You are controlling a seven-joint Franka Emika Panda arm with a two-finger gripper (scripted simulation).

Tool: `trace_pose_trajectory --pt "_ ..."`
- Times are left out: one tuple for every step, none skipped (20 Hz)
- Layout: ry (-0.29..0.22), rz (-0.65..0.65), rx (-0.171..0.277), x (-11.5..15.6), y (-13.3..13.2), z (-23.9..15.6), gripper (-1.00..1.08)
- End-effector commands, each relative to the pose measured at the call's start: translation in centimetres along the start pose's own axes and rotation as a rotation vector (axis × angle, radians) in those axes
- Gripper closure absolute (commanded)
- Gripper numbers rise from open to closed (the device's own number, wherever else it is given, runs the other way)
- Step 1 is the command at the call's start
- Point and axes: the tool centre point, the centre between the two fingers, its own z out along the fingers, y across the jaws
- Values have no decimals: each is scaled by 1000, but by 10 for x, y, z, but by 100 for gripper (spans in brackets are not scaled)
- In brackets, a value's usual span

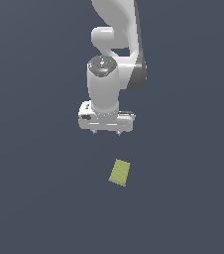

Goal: Pick up the object and move it to a goal position.

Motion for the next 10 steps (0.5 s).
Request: trace_pose_trajectory --pt "0 0 0 0 0 0 -92" --pt "0 -2 0 0 -1 0 -92" --pt "0 -6 0 0 -2 0 -92" --pt "1 -14 -1 0 -5 1 -92" --pt "2 -24 -1 0 -8 1 -92" --pt "3 -38 -1 0 -13 1 -92" --pt "4 -54 -2 -1 -18 2 -92" --pt "5 -66 -3 -1 -23 3 -92" --pt "5 -76 -3 -1 -26 3 -92" --pt "6 -83 -3 -1 -28 3 -92"
